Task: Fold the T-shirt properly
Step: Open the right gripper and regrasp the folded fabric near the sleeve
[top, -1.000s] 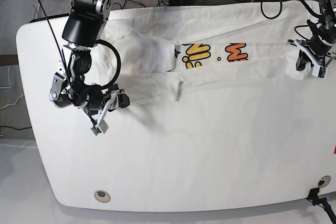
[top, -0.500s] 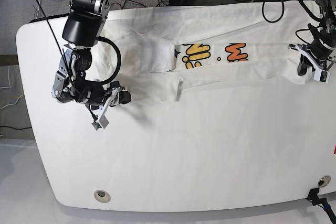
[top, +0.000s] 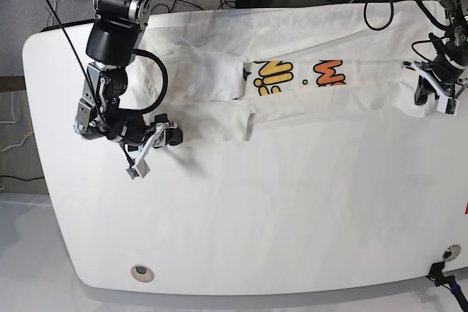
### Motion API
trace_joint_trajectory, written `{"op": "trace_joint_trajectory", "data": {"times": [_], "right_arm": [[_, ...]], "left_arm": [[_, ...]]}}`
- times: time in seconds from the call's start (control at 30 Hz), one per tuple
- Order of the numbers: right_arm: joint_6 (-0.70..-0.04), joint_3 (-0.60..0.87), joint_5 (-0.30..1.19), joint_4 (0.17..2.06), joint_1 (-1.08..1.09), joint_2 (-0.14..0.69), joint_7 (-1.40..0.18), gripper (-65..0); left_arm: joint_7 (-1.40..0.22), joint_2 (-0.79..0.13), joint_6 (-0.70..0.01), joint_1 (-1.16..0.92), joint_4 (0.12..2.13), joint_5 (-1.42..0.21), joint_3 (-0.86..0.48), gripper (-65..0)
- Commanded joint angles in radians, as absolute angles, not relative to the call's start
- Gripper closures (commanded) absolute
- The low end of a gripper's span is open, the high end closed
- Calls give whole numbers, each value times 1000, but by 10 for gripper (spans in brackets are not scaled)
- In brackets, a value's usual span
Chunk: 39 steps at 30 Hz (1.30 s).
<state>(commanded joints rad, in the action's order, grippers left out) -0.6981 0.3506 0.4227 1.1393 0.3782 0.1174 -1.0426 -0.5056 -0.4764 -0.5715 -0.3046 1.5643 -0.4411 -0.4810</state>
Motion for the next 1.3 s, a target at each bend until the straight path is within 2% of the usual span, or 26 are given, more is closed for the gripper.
{"op": "trace_joint_trajectory", "data": {"times": [0.47,0.5,0.63,0.67,0.83,0.97,1.1,1.3], "right_arm": [[-698,349,433,1142,378,93,-1046,-277],[-698,349,433,1142,378,93,-1046,-245],[-698,349,433,1142,378,93,-1046,-14],[-698,349,433,1144,380,93,-1046,0],[-698,349,433,1148,384,94,-1050,0],[-698,349,444,1241,384,91,-1155,0],[-698,354,532,1326,381,85,-1251,0],[-698,355,679,1330,354,119,-1346,0]], "left_arm": [[-506,-475,-572,-305,1564,-441,-481,0],[-506,-475,-572,-305,1564,-441,-481,0],[-506,-475,-572,-305,1564,-441,-481,0],[-506,-475,-572,-303,1564,-441,-481,0],[-506,-475,-572,-303,1564,-441,-481,0],[-506,-475,-572,-303,1564,-441,-481,0],[-506,-475,-572,-303,1564,-441,-481,0],[-506,-475,-572,-303,1564,-441,-481,0]]}}
